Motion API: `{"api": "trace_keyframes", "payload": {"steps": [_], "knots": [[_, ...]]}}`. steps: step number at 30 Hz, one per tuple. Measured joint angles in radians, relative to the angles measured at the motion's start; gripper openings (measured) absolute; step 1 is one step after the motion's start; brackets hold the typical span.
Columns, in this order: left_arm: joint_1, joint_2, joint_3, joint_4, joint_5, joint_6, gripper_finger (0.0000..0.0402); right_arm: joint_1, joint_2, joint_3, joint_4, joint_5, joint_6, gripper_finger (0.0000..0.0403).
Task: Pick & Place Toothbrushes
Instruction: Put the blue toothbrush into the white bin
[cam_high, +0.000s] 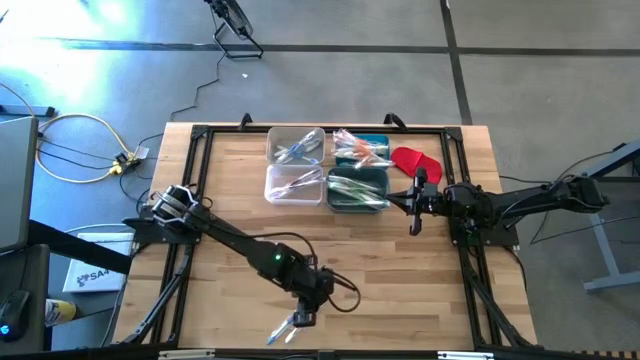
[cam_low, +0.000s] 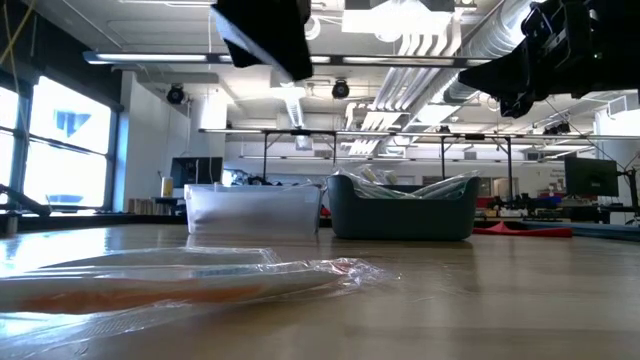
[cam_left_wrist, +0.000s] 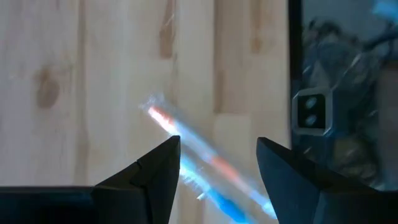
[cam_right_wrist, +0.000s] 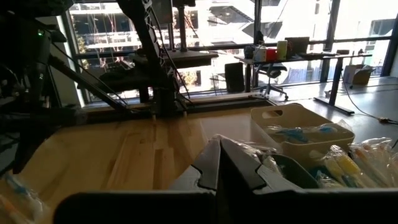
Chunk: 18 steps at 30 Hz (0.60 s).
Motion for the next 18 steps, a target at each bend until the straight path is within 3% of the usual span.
{"api": "trace_keyframes", "payload": {"steps": [18], "knots": [[0.000,0.000,0.000,0.279,-0.026,-0.032,0.0207,0.000,0.000,0.000,0.000,0.001,-0.005,0.0004]]}}
